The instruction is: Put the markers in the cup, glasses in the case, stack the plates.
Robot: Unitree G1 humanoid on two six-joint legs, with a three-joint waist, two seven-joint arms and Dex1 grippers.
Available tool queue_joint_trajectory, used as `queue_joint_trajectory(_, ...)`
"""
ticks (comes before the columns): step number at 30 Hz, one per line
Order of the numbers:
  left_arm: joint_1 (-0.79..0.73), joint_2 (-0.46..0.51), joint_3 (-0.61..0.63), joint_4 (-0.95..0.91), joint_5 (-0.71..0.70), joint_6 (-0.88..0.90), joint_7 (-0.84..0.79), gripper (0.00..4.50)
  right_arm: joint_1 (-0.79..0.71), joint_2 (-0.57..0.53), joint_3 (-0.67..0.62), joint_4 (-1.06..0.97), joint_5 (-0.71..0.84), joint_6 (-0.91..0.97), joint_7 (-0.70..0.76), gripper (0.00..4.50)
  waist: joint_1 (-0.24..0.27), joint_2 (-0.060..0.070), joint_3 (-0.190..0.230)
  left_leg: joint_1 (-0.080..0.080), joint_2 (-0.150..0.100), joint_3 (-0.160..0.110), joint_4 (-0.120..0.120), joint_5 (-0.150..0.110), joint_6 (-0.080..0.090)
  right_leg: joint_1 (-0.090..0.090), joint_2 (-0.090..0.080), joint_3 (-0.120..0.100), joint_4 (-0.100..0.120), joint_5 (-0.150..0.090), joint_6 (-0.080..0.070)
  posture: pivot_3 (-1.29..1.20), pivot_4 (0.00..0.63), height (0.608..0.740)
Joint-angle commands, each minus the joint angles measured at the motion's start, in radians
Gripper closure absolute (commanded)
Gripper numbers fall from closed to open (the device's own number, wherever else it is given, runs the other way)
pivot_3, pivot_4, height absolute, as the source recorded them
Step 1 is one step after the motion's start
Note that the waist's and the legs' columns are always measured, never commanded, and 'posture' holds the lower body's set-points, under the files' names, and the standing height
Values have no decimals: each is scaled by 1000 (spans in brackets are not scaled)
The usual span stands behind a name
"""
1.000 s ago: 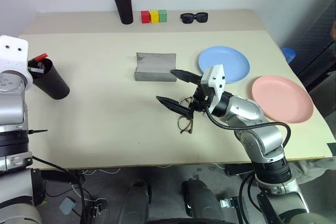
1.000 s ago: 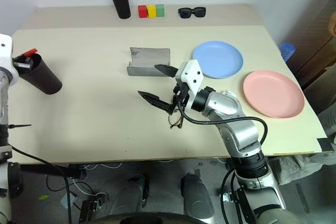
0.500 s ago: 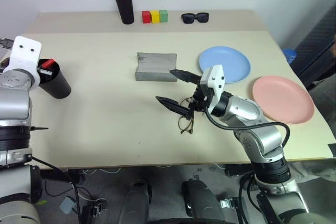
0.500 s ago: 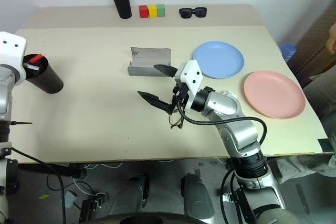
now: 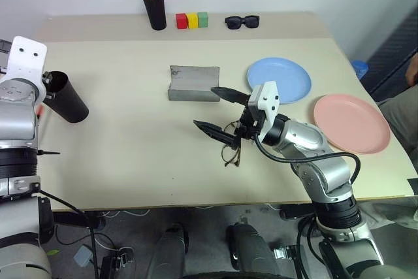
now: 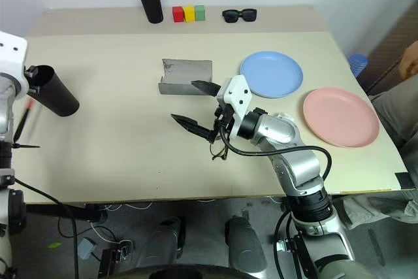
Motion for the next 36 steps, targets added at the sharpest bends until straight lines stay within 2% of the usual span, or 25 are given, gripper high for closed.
queue_joint_trajectory(1, -30, 2, 2, -3, 19, -37, 24, 2399, -20, 6, -3, -8, 3, -25, 5, 0, 0, 0, 0, 0, 0, 0, 0, 0, 0, 0, 0, 0, 0, 0, 0, 0, 150, 740)
queue_joint_trajectory(6, -74, -49, 107, -23, -19, -104, 128, 2399, -26, 8, -3, -4, 2, -28, 6, 0, 1, 0, 0, 0, 0, 0, 0, 0, 0, 0, 0, 0, 0, 0, 0, 0, 150, 740)
queue_joint_trajectory(10, -105, -79, 243, -60, -60, -120, 253, 2399, -26, 7, -5, -7, 4, -27, 4, 0, -3, 0, 0, 0, 0, 0, 0, 0, 0, -1, 0, 0, 0, 0, 0, 0, 150, 740)
queue_joint_trajectory(13, -78, -85, 375, -116, -81, -74, 343, 1599, -22, 5, -8, -12, 7, -23, 2, 0, -4, 0, 0, 0, 0, 0, 0, 0, 0, -1, 0, 0, 0, 0, 0, 0, 150, 740)
queue_joint_trajectory(16, -10, -90, 469, -164, -104, 16, 366, 128, -18, 0, -12, -17, 11, -19, 2, 0, -3, 0, 0, 0, 0, 0, 0, 0, 0, -1, 0, 0, 1, 0, 0, 0, 150, 740)
queue_joint_trajectory(17, 17, -97, 501, -180, -112, 47, 370, 53, -17, -2, -14, -18, 12, -18, 3, 0, -3, 0, 0, 0, 0, 0, 0, 0, 0, 0, 0, 0, 1, 0, 0, 0, 150, 740)
queue_joint_trajectory(21, 141, -128, 582, -242, -180, 212, 313, 53, -16, -8, -20, -18, 17, -13, 6, 0, 0, 0, 0, 0, 0, 0, 1, 0, 0, 0, 0, 0, 1, 0, 0, 0, 150, 740)
queue_joint_trajectory(26, 273, -167, 572, -286, -232, 347, 242, 53, -16, -12, -17, -18, 22, -8, 17, 0, 3, -1, -1, 0, 0, -1, 1, 0, 0, 1, 0, 0, 1, 0, 0, 0, 150, 740)
queue_joint_trajectory(32, 275, -157, 547, -187, -246, 360, 218, 53, -24, -6, -14, -8, 17, -8, 21, 0, 1, -2, -1, 1, 0, -1, 1, 0, 0, 1, 0, 0, 1, 0, 0, 0, 150, 740)
queue_joint_trajectory(36, 220, -124, 471, -42, -246, 338, 177, 53, -18, -8, -14, -7, 14, -12, 23, 0, 1, -2, -1, 1, 0, -1, 1, 0, 0, 1, 0, 0, 1, 0, 0, 0, 150, 740)
